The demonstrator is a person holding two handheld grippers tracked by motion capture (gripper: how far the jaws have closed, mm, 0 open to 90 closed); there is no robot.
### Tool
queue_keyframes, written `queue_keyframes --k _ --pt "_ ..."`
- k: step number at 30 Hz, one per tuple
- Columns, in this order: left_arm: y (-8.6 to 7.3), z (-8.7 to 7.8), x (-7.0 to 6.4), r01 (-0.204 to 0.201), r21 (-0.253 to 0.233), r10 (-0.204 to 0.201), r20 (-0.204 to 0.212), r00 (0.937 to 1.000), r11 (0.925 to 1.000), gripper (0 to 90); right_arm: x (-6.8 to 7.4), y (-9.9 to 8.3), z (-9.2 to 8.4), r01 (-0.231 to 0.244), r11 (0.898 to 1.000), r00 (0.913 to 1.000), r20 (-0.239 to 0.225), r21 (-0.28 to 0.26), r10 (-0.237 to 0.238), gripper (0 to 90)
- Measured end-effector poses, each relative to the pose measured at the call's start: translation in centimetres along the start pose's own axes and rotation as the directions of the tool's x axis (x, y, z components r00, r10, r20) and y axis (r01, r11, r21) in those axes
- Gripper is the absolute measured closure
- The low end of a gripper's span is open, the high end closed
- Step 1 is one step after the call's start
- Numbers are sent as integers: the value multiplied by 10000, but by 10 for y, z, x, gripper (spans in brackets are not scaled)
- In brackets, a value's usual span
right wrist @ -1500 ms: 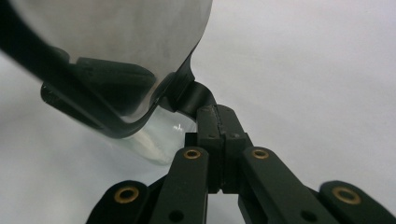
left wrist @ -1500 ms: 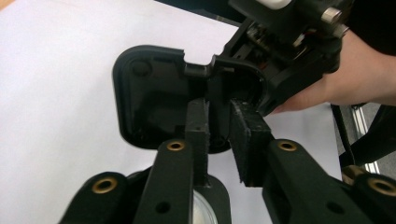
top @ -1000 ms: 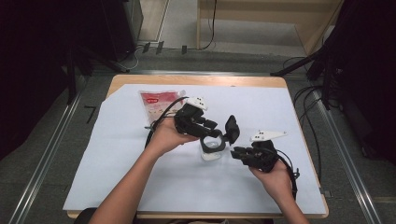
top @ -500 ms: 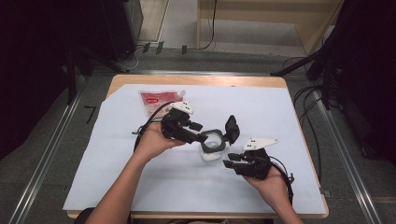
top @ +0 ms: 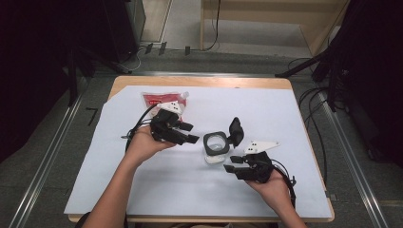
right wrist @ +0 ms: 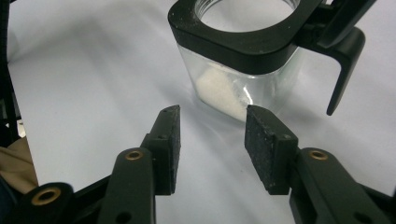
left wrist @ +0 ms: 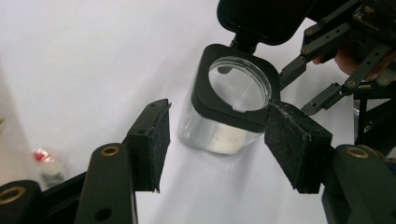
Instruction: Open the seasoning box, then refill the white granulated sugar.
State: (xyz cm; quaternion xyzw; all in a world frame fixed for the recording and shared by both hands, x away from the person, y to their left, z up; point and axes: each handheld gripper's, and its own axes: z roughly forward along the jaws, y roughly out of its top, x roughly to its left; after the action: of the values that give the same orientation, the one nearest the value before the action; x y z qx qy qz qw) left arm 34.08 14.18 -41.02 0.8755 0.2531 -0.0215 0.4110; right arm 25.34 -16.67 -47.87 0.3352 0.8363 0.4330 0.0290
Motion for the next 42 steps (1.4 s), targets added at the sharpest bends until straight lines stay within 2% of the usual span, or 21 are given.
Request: queue_keyframes --k 1,6,17,24,27,33,38,39,40,42 --pt "-1 -2 1 -22 27 22 -69 10000 10000 415 0 0 0 37 10000 10000 11 30 -37 569" --pt "-9 -12 10 367 51 -365 -312 9988 9993 416 -2 1 0 45 10000 10000 40 17 -45 567" --pt "-20 -36 21 617 -249 -634 -720 9954 9978 416 -5 2 -1 49 10000 10000 68 -21 -49 567" --pt "-29 -51 29 883 -308 -915 -1216 9884 9956 418 -7 3 0 67 10000 10000 46 2 -67 567" --pt "-34 -59 32 1088 -363 -1126 -1299 9851 9934 419 -6 3 0 101 9999 9999 34 5 -101 566" --pt "-40 -69 36 1207 -444 -1259 -1425 9818 9917 417 -6 5 3 134 9999 9999 -28 53 -134 567" --pt "-46 -78 41 1400 -640 -1490 -1681 9745 9881 416 -6 5 4 188 9998 9998 -46 119 -187 567" --pt "-47 -81 43 1386 -560 -1463 -1727 9740 9888 414 -6 5 4 176 9998 9998 -60 100 -175 567" --pt "-48 -82 44 1472 -598 -1559 -1872 9699 9873 413 -6 5 4 188 9998 9998 -47 88 -188 567" --pt "-50 -86 48 1576 -674 -1677 -1904 9673 9852 409 -5 5 4 145 9998 9999 -43 103 -144 567"
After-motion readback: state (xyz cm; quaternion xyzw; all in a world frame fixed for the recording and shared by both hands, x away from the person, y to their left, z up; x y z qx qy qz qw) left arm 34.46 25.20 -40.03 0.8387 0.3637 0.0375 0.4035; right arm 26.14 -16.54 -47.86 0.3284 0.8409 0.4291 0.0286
